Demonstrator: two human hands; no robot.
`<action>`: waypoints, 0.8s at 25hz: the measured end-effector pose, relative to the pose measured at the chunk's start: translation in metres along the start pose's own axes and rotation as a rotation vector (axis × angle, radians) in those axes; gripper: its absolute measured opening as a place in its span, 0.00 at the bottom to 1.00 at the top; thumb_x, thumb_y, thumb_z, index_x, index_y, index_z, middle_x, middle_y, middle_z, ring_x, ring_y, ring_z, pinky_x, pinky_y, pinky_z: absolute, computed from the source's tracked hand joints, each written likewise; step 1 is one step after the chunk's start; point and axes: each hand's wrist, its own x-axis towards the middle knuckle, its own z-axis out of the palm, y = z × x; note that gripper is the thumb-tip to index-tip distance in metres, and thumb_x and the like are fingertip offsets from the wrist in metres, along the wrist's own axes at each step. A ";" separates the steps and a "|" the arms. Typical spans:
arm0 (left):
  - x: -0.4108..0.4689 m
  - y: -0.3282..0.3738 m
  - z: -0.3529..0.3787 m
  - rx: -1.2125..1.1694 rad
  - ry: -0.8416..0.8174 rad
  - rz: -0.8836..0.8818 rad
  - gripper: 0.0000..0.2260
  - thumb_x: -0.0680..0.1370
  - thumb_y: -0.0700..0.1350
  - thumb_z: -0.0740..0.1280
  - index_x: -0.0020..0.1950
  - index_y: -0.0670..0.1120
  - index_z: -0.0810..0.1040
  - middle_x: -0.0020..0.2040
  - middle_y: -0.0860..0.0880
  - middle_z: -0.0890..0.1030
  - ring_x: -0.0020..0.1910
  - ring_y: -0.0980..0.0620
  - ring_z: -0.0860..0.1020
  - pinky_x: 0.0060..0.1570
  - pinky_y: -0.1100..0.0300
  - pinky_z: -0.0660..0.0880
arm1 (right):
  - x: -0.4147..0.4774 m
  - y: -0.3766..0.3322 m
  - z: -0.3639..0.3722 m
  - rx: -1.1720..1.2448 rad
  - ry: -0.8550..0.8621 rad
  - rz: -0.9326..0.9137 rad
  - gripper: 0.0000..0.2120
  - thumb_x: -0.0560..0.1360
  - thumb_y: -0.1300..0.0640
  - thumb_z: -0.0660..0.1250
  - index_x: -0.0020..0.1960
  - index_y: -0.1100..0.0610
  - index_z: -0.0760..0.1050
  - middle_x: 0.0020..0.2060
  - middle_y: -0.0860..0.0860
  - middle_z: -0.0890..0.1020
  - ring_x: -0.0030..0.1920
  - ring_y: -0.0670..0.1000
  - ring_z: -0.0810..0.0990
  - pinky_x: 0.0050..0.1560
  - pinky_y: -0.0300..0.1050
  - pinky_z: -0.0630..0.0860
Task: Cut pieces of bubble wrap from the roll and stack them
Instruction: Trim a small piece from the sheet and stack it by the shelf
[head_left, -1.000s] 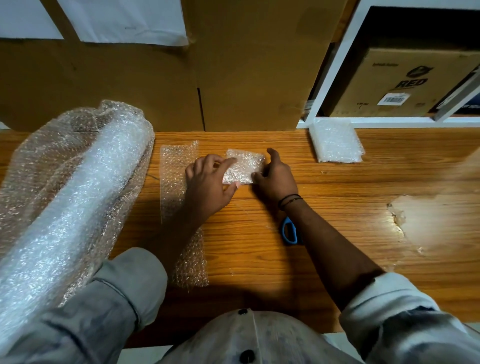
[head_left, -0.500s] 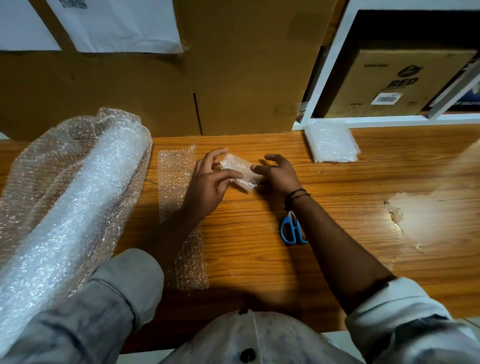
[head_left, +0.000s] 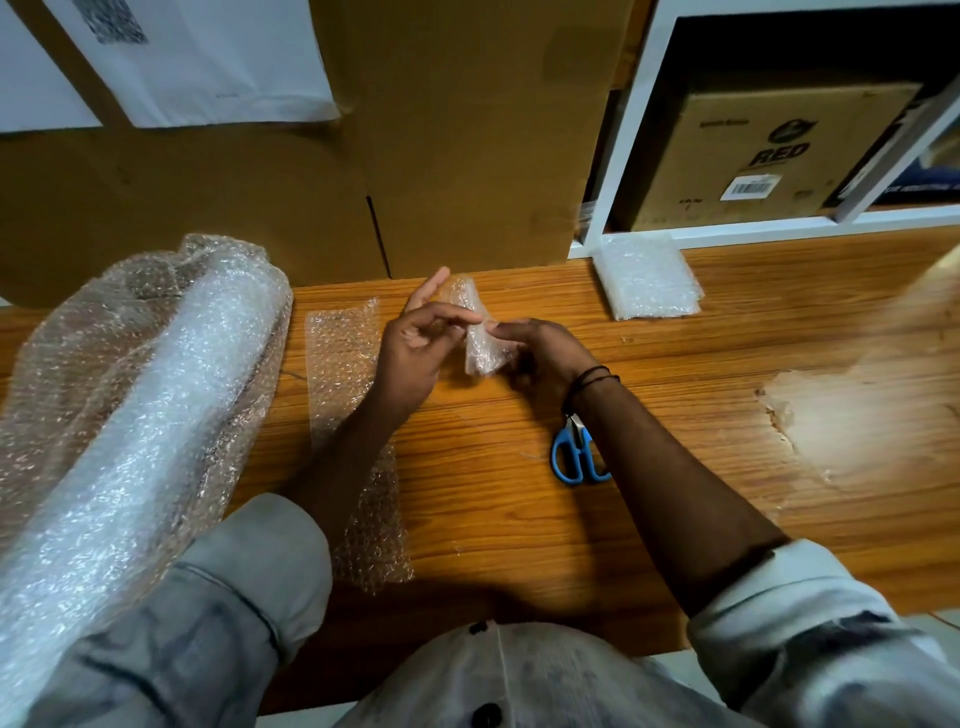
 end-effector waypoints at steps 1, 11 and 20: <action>0.002 -0.002 0.001 -0.104 0.023 -0.046 0.17 0.78 0.33 0.67 0.52 0.54 0.86 0.79 0.47 0.66 0.78 0.52 0.66 0.72 0.47 0.71 | -0.003 0.000 0.001 0.034 -0.018 -0.002 0.22 0.66 0.51 0.80 0.56 0.58 0.81 0.41 0.53 0.84 0.36 0.50 0.77 0.34 0.44 0.66; 0.007 -0.011 0.011 -0.629 0.252 -0.535 0.23 0.83 0.40 0.66 0.78 0.43 0.67 0.72 0.41 0.76 0.69 0.39 0.77 0.69 0.40 0.73 | -0.006 -0.001 0.005 0.184 0.160 -0.226 0.15 0.72 0.72 0.75 0.54 0.61 0.75 0.50 0.62 0.85 0.39 0.56 0.86 0.33 0.46 0.82; 0.011 0.006 0.035 -0.595 0.066 -0.661 0.34 0.82 0.59 0.63 0.83 0.45 0.57 0.78 0.34 0.66 0.69 0.37 0.75 0.69 0.42 0.70 | -0.005 0.002 -0.008 0.005 0.355 -0.325 0.32 0.63 0.67 0.82 0.63 0.57 0.75 0.49 0.59 0.86 0.46 0.62 0.87 0.49 0.62 0.85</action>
